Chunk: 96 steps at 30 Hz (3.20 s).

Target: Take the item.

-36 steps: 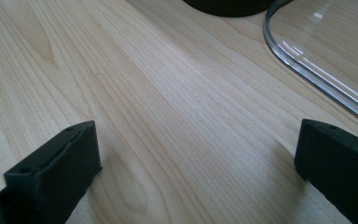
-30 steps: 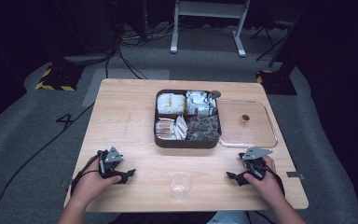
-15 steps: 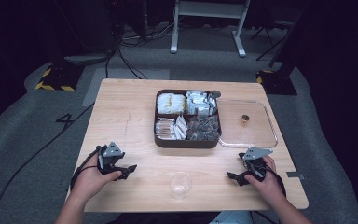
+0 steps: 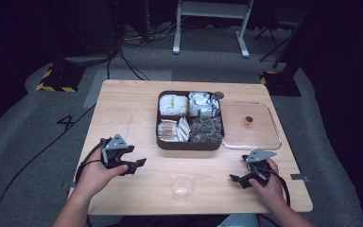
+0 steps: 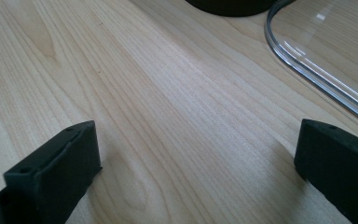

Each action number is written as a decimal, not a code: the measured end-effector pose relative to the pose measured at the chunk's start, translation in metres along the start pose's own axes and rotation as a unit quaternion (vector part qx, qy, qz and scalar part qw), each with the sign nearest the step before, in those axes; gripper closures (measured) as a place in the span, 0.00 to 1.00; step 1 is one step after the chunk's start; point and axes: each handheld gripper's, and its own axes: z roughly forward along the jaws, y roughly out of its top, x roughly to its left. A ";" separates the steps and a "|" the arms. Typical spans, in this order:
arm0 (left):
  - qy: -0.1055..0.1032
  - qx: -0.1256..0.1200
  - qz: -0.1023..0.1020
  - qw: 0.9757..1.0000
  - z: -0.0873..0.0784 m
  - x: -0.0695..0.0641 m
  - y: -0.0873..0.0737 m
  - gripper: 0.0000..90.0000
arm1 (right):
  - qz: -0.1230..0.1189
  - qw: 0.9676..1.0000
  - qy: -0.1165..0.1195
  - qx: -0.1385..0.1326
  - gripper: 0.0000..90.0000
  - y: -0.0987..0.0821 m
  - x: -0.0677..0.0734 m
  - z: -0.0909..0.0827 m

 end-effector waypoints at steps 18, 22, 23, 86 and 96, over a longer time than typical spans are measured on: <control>0.019 -0.010 0.007 1.000 0.014 -0.003 0.073 0.36 | 0.008 1.000 -0.009 0.000 0.00 0.001 0.003 0.001; 0.040 -0.009 0.006 0.999 0.029 -0.010 0.094 0.36 | 0.010 1.000 -0.010 0.000 0.00 0.001 0.004 0.001; 0.039 -0.012 0.007 0.999 0.032 -0.012 0.099 0.36 | 0.011 1.000 -0.011 0.000 0.00 0.001 0.004 0.001; 0.039 0.043 -0.025 0.998 0.187 0.081 0.155 0.60 | 0.019 1.000 -0.017 -0.002 0.03 0.009 0.012 0.008; 0.042 0.073 -0.034 0.996 0.201 0.081 0.153 0.62 | 0.019 1.000 -0.017 -0.002 0.03 0.009 0.012 0.008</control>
